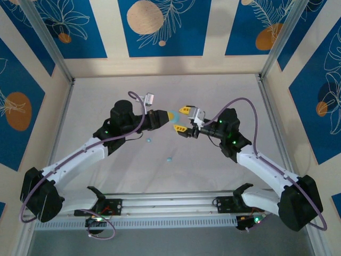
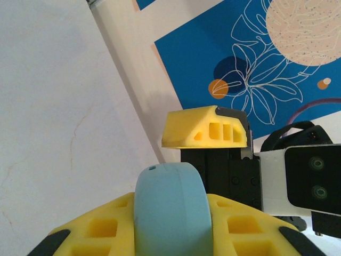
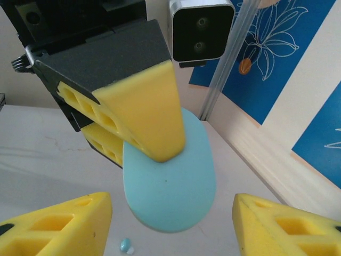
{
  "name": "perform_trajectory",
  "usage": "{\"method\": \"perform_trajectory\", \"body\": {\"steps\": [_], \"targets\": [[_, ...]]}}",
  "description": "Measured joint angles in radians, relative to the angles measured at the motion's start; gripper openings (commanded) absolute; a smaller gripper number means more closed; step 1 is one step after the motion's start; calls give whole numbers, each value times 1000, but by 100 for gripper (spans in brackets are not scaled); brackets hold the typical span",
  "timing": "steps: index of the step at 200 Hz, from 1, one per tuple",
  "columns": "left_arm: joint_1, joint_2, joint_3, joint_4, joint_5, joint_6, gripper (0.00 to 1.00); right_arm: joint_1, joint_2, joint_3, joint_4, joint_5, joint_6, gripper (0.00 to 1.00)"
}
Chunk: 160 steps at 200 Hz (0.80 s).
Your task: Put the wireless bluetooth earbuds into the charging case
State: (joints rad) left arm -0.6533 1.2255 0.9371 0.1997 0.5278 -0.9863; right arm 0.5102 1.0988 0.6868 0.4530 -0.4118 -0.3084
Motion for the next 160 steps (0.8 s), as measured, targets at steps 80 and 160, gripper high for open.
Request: {"method": "perform_trajectory", "body": {"steps": [80, 160], "targets": [[0, 0, -11, 27, 8, -29, 18, 1, 46, 53, 7, -58, 34, 51], [1, 0, -20, 60, 17, -34, 23, 1, 57, 60, -4, -67, 41, 36]]}}
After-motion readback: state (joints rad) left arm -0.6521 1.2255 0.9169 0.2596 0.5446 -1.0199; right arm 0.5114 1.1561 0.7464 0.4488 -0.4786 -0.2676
